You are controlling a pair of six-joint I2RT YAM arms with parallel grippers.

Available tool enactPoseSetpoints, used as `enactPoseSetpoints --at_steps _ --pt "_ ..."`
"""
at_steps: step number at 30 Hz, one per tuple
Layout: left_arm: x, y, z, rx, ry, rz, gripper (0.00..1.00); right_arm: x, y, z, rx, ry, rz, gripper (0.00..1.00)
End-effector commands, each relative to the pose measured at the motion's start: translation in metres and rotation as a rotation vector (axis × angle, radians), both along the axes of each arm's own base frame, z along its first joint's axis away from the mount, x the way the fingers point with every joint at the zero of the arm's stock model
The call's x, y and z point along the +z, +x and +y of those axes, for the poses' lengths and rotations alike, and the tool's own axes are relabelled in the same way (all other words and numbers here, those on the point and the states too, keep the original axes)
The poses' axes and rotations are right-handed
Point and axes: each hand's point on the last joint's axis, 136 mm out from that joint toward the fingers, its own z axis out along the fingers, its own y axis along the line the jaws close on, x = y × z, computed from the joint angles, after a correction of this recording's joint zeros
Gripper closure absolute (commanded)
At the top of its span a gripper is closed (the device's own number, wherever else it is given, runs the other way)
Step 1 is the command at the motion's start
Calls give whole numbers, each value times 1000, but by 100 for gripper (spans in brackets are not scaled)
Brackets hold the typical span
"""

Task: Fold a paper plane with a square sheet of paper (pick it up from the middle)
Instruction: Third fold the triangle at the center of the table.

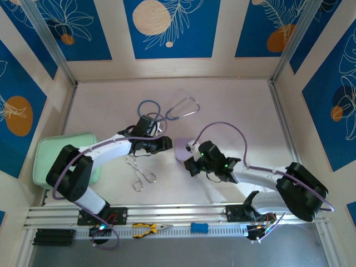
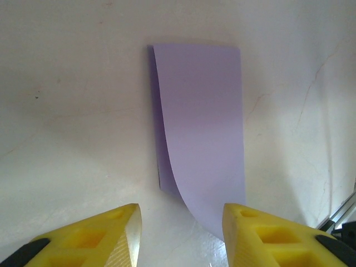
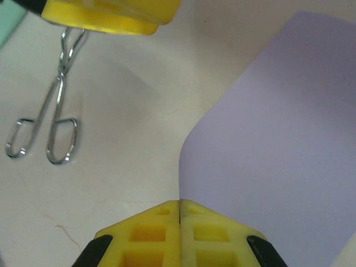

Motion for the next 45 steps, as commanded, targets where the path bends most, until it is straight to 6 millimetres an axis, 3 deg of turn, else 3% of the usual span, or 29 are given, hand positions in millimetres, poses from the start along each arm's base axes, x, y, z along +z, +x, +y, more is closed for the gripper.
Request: enactPoseSetpoints --at_steps 1,12,27,34,45 --pt "16 11 -5 -20 -40 -29 59 13 -3 13 45 140 124 99" --pt "18 40 -45 -131 -135 -11 73 2 39 9 -40 279 316 99" --pt "-6 84 -89 -256 -159 18 80 -4 45 5 -25 336 399 100" --pt "-36 87 -95 -279 -139 84 82 -7 49 4 -36 338 412 99" --pt "-84 73 -79 -274 -31 181 84 -10 51 1 -52 328 421 99"
